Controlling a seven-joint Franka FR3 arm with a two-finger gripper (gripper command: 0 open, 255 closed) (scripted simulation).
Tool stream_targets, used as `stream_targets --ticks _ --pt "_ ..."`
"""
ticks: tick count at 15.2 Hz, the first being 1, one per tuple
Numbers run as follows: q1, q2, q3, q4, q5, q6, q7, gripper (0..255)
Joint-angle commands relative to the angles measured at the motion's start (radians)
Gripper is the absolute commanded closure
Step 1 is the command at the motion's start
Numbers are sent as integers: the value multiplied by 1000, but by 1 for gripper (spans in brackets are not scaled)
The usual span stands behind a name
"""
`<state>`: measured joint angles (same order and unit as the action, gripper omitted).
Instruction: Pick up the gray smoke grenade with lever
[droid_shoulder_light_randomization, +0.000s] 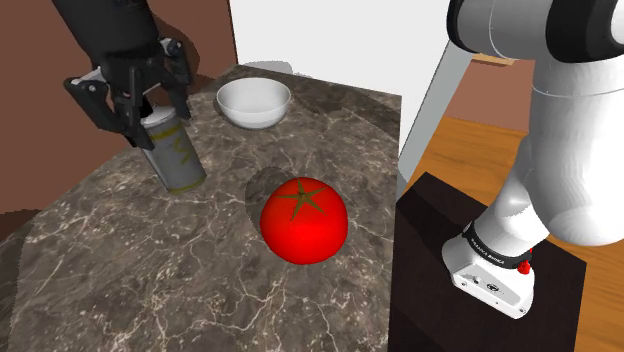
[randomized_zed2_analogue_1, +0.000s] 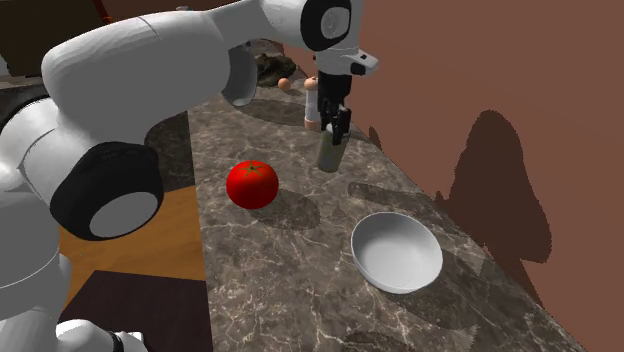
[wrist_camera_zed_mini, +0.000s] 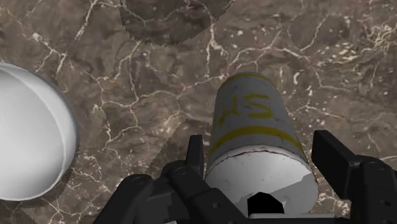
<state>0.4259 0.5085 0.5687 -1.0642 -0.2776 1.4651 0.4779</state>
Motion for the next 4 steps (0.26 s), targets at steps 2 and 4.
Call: stream_targets --ticks 2,4 --pt "22 22 -3 79 -11 -56 -3 255" --pt "24 23 -3 84 -12 -59 -3 255"
